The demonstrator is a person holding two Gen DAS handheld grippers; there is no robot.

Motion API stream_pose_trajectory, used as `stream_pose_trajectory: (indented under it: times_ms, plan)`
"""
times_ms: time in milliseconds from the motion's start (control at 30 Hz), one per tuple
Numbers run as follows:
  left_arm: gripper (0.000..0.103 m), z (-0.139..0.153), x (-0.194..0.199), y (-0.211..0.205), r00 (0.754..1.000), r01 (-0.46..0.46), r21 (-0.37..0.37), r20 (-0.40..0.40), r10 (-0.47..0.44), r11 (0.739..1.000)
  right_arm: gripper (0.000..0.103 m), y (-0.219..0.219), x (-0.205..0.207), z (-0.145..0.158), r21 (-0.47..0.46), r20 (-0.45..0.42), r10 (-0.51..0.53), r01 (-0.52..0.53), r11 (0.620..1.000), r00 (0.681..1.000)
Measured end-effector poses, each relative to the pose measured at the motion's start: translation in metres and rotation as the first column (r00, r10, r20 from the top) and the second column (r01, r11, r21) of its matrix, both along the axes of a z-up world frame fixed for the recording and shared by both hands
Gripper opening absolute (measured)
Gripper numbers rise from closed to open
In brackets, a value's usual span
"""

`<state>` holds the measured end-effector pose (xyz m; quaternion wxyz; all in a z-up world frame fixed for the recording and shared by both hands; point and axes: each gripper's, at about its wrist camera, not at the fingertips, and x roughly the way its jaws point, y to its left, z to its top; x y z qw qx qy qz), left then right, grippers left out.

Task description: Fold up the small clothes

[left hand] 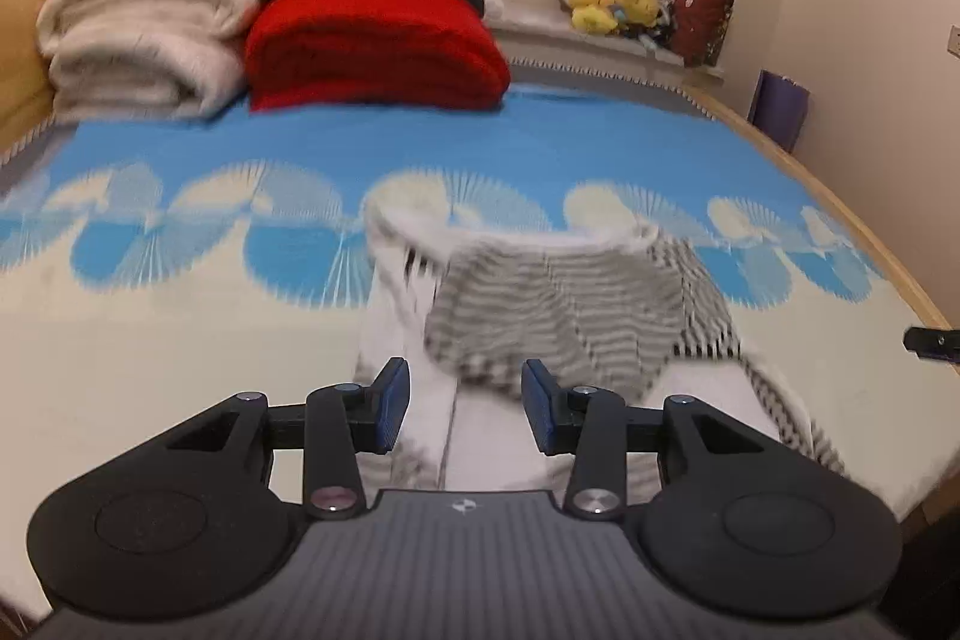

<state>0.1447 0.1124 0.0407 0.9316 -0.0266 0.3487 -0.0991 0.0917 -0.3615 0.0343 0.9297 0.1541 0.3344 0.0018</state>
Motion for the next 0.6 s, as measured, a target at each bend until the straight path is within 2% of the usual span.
stream_pose_trajectory:
  times_ms: [67,133,200,267,367,400,467,533,567,600]
  plan:
    - [0.045,-0.021,-0.013,0.008,0.999,-0.025,-0.011,-0.044,0.025,1.000,0.053,-0.009,-0.019,-0.010,0.068,-0.040,-0.053,0.055,0.996,0.998]
    - [0.045,-0.037,-0.021,0.014,0.993,-0.059,-0.030,-0.099,0.056,0.998,0.053,-0.014,-0.029,-0.017,0.122,-0.058,-0.045,0.052,0.991,0.997]
    - [0.045,-0.046,-0.024,0.019,0.985,-0.093,-0.037,-0.148,0.086,0.995,0.053,-0.011,-0.034,-0.026,0.065,-0.042,-0.048,0.051,0.997,0.998]
    - [0.046,-0.050,-0.023,0.022,0.984,-0.098,-0.034,-0.150,0.092,0.995,0.053,-0.007,-0.037,-0.042,-0.015,-0.074,-0.065,0.064,0.998,0.995]
    - [0.051,-0.071,-0.026,0.030,0.981,-0.115,-0.029,-0.163,0.108,0.993,0.053,-0.007,-0.035,-0.066,0.011,-0.141,-0.083,0.085,0.996,0.987]
    - [0.051,-0.086,-0.025,0.033,0.968,-0.153,-0.038,-0.209,0.142,0.987,0.053,-0.005,-0.032,-0.073,0.030,-0.180,-0.082,0.088,0.996,0.980]
    - [0.051,-0.101,-0.014,0.033,0.932,-0.205,-0.026,-0.310,0.187,0.978,0.054,0.002,-0.028,-0.081,0.037,-0.202,-0.047,0.056,0.998,0.978]
    - [0.062,-0.106,-0.010,0.029,0.939,-0.183,-0.031,-0.303,0.165,0.983,0.054,0.010,-0.024,-0.092,-0.027,-0.231,-0.036,0.031,0.999,0.972]
    - [0.072,-0.109,-0.009,0.026,0.936,-0.176,-0.002,-0.310,0.167,0.984,0.054,0.013,-0.023,-0.097,-0.062,-0.246,-0.047,0.033,0.998,0.968]
    - [0.075,-0.112,-0.008,0.025,0.932,-0.172,0.015,-0.320,0.168,0.985,0.055,0.013,-0.022,-0.100,-0.076,-0.257,-0.055,0.037,0.996,0.965]
